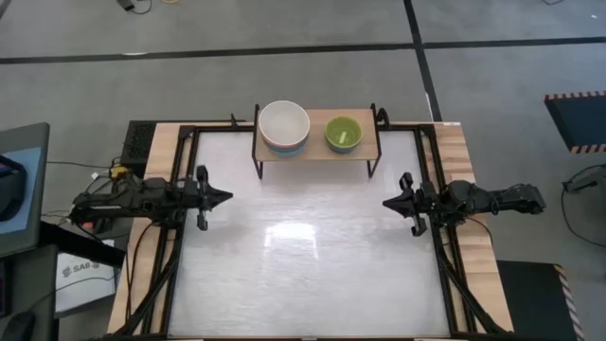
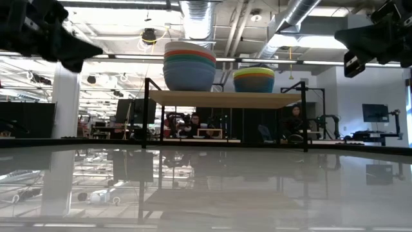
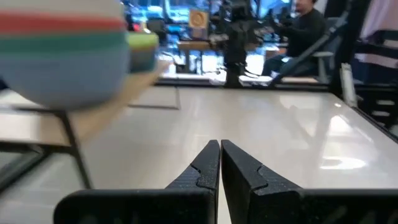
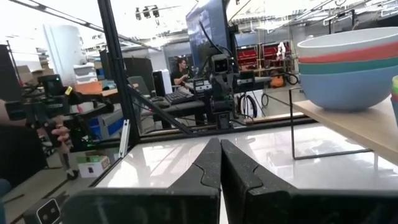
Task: Place and stack bowls onto a shelf
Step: Return to Home Position
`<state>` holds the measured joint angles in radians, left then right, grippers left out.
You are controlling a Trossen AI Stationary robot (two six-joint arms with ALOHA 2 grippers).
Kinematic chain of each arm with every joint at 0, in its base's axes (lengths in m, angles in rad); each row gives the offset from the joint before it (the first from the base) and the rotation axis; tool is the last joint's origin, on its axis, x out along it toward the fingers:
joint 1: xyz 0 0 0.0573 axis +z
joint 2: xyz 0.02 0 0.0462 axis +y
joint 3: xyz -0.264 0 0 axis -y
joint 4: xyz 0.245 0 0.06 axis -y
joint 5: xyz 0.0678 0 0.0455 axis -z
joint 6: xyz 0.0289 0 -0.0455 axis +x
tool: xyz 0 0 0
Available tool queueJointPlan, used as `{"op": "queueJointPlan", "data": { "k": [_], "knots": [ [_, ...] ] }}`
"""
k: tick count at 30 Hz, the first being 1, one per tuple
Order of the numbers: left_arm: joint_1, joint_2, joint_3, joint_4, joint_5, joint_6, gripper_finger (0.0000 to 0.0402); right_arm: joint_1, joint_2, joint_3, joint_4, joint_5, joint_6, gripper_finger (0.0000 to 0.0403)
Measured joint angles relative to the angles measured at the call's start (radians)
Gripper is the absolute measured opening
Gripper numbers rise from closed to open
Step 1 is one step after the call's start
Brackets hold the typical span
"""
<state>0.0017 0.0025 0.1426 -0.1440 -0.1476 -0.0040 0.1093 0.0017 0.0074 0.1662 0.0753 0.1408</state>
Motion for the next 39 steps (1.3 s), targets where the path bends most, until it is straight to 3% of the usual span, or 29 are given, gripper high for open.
{"op": "queueJointPlan", "data": {
  "k": [8,18,25,33,39],
  "knots": [
    [-0.001,0.000,-0.131,0.194,0.056,-0.053,0.0000,0.000,0.000,-0.001,-0.035,-0.023,0.007,0.0022],
    [0.000,-0.001,-0.017,-0.015,0.091,0.026,0.0000,0.000,0.000,-0.002,-0.017,-0.027,0.035,0.0022],
    [0.000,-0.001,-0.028,-0.016,0.139,0.018,0.0000,0.000,0.000,-0.002,-0.016,-0.028,0.035,0.0023],
    [0.000,0.001,-0.131,0.213,0.140,-0.022,0.0000,0.000,0.000,-0.002,-0.016,-0.028,0.037,0.0023],
    [0.001,0.001,-0.132,0.218,0.134,-0.017,0.0000,0.000,0.000,-0.002,-0.016,-0.027,0.036,0.0024]
  ]
}}
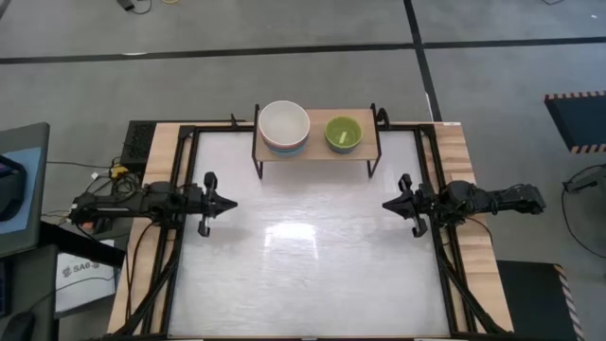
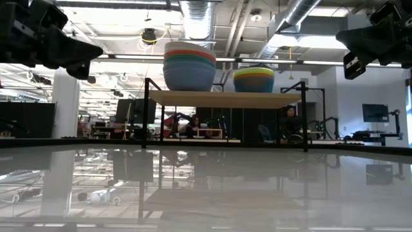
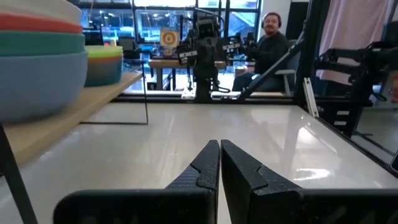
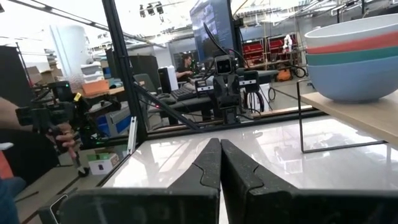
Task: Place and stack bowls onto a shelf
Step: Return to Home Position
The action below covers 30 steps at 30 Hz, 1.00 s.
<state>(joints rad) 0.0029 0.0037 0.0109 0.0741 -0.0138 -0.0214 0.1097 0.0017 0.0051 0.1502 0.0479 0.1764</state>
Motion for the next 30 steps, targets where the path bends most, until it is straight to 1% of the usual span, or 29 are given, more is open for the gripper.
{"op": "queueJointPlan", "data": {
  "k": [7,12,14,22,25,30],
  "knots": [
    [0.000,0.000,-0.001,-0.017,-0.054,-0.044,0.0000,0.000,0.000,-0.001,-0.004,0.006,0.001,0.0038],
    [0.000,0.000,-0.001,-0.013,-0.182,-0.074,0.0000,0.000,0.000,-0.001,-0.036,0.006,0.001,0.0038],
    [0.000,0.000,-0.002,-0.009,-0.212,-0.080,0.0000,0.000,0.000,-0.001,-0.053,0.006,0.001,0.0038],
    [0.000,0.001,-0.002,-0.008,-0.208,-0.072,0.0000,0.000,0.000,-0.001,-0.113,0.004,0.001,0.0038],
    [0.000,0.001,-0.003,-0.009,-0.202,-0.115,0.0000,0.000,0.001,-0.001,-0.117,0.003,0.001,0.0038],
    [0.000,0.001,-0.003,-0.022,-0.118,-0.110,0.0000,0.000,0.001,-0.001,-0.122,0.003,0.000,0.0038]
  ]
}}
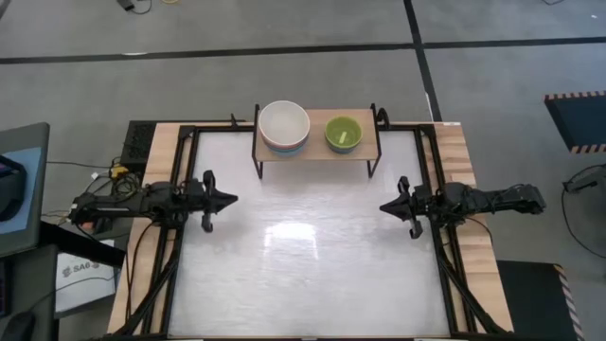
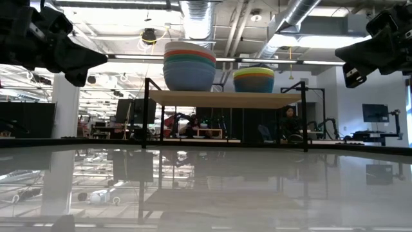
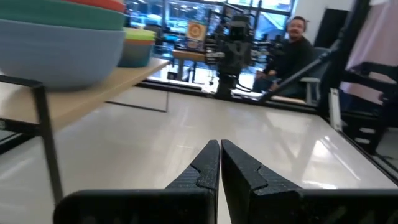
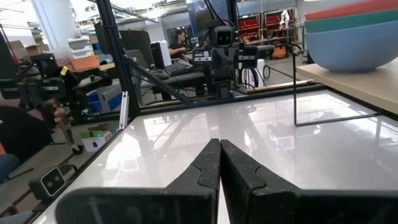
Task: Place and stack bowls onto a shelf
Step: Return to Home Position
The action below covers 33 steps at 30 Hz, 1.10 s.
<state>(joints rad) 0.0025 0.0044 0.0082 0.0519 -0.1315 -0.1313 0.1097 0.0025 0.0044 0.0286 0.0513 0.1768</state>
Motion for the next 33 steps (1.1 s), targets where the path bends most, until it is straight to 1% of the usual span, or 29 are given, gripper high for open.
{"op": "queueJointPlan", "data": {
  "k": [3,8,12,19,33],
  "knots": [
    [0.000,0.000,0.000,-0.004,0.020,0.001,0.0000,0.000,0.000,0.000,-0.002,0.000,0.000,0.0038],
    [0.000,0.000,-0.001,-0.001,0.004,0.000,0.0000,0.000,0.000,0.000,-0.003,0.000,0.000,0.0038],
    [0.000,0.000,-0.001,-0.001,0.004,-0.029,0.0000,0.000,0.000,0.000,-0.004,0.000,0.000,0.0038],
    [0.000,0.000,-0.001,-0.001,0.004,-0.005,0.0000,0.000,0.000,0.000,-0.005,0.000,0.000,0.0038],
    [0.000,0.000,-0.002,-0.001,0.004,-0.006,0.0000,0.000,0.000,0.000,-0.006,0.000,0.000,0.0038]
  ]
}}
